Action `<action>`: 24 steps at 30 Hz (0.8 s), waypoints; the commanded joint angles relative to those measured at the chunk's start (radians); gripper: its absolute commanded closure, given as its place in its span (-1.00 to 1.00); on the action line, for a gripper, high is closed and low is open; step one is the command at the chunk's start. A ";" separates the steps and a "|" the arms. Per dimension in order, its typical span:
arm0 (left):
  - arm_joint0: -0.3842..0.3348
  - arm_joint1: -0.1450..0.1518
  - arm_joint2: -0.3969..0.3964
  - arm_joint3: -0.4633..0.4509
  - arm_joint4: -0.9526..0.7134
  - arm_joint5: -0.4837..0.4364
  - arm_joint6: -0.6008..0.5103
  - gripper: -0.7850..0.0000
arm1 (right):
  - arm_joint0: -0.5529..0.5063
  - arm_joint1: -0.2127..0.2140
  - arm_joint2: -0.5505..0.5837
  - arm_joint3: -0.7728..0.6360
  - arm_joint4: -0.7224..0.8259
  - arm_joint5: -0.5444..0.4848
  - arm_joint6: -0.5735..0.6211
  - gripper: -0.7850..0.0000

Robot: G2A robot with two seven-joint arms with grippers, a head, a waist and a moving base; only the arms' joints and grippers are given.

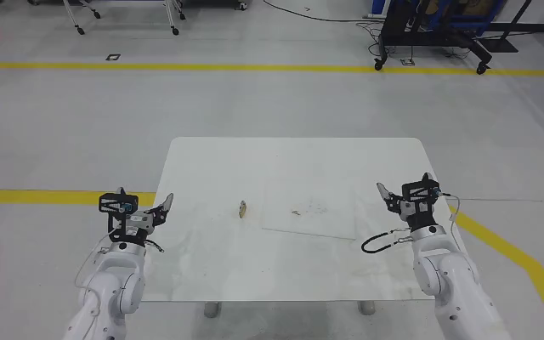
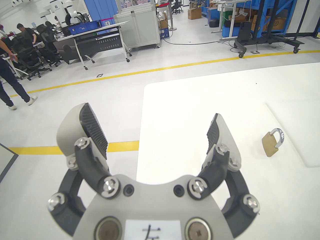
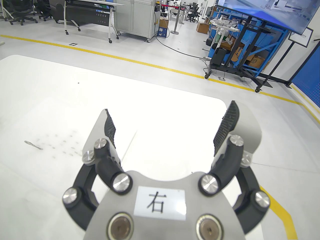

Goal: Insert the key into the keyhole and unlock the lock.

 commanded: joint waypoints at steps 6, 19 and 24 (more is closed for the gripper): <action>0.000 0.000 0.000 0.000 0.000 0.000 0.000 -1.00 | 0.000 0.000 0.000 0.000 0.000 0.000 0.000 -1.00; 0.000 0.000 0.000 0.000 0.000 0.000 0.000 -1.00 | 0.168 -0.004 -0.125 0.103 0.061 -0.238 0.177 -1.00; 0.000 0.000 0.000 0.000 0.000 0.000 0.000 -1.00 | 0.168 -0.004 -0.125 0.103 0.061 -0.238 0.177 -1.00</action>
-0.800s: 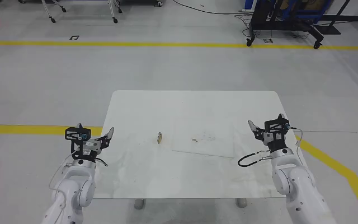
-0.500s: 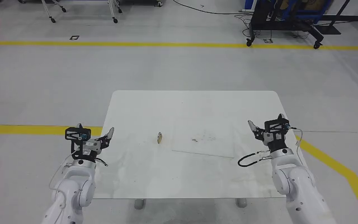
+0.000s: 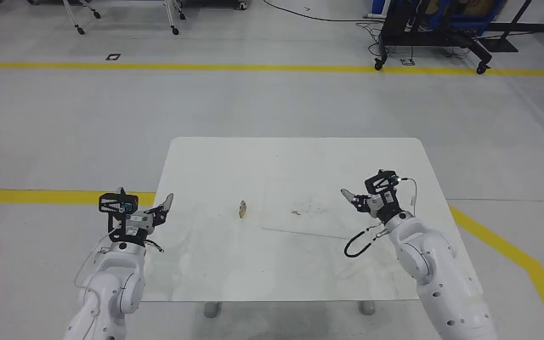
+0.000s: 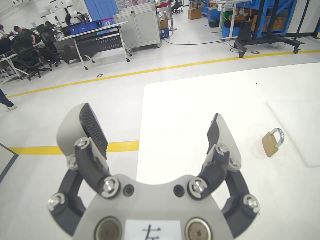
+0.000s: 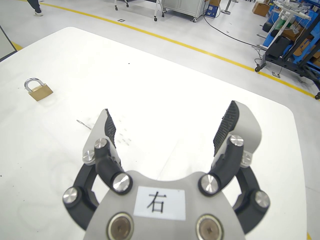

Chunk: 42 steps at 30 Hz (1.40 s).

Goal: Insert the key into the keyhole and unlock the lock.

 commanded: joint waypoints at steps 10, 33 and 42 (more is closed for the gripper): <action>0.000 0.000 0.000 0.000 0.000 0.000 0.000 -1.00 | 0.205 -0.002 -0.146 0.256 0.132 -0.489 0.099 -1.00; 0.000 0.000 0.000 0.000 0.000 0.000 0.000 -1.00 | 0.649 -0.043 -0.583 0.738 -0.092 -0.709 -0.066 0.25; 0.000 0.000 0.000 0.000 0.000 0.000 0.000 -1.00 | 0.708 -0.071 -0.660 0.794 -0.172 -0.689 -0.133 1.00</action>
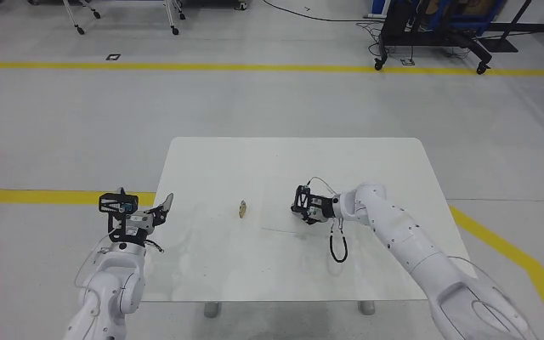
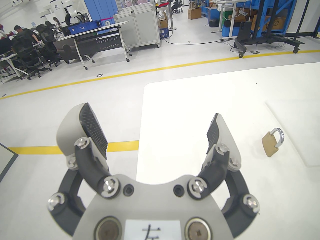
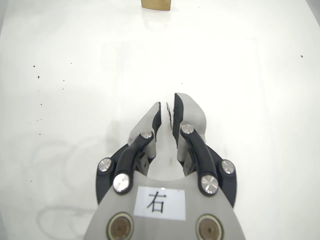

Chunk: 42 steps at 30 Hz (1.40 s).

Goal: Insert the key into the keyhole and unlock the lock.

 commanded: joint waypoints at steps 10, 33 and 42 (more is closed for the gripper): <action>0.000 0.000 0.000 0.000 0.000 0.000 0.000 -1.00 | -0.029 0.027 0.015 -0.085 -0.103 -0.012 -0.104 1.00; 0.000 0.000 0.000 0.000 0.000 0.000 0.000 -1.00 | -0.246 0.115 0.216 -0.315 0.017 -0.084 -0.467 1.00; 0.000 0.000 0.000 0.000 0.000 0.000 0.000 -1.00 | -0.297 0.167 0.164 -0.318 0.161 -0.084 -0.848 1.00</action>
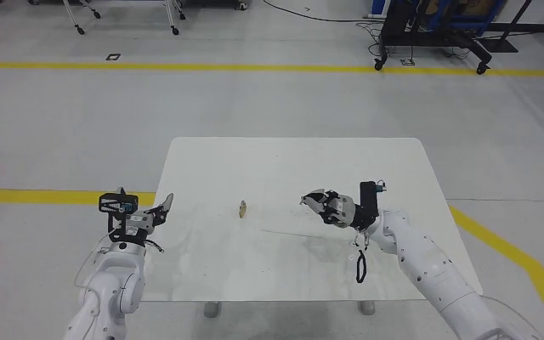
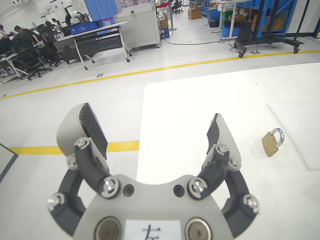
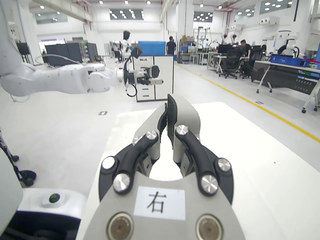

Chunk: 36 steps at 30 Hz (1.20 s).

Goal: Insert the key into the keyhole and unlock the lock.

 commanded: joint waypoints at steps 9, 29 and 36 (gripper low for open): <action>0.004 -0.004 -0.007 -0.002 -0.111 -0.055 0.047 -1.00 | 0.000 0.000 0.001 0.000 0.000 0.000 0.013 1.00; -0.142 -0.020 0.131 0.063 -0.638 -0.406 -0.098 -1.00 | 0.058 -0.063 -0.154 0.099 0.382 0.000 0.244 1.00; -0.157 -0.023 0.181 0.140 -0.920 -0.645 -0.161 -1.00 | 0.034 -0.068 -0.157 0.089 0.450 0.000 0.261 1.00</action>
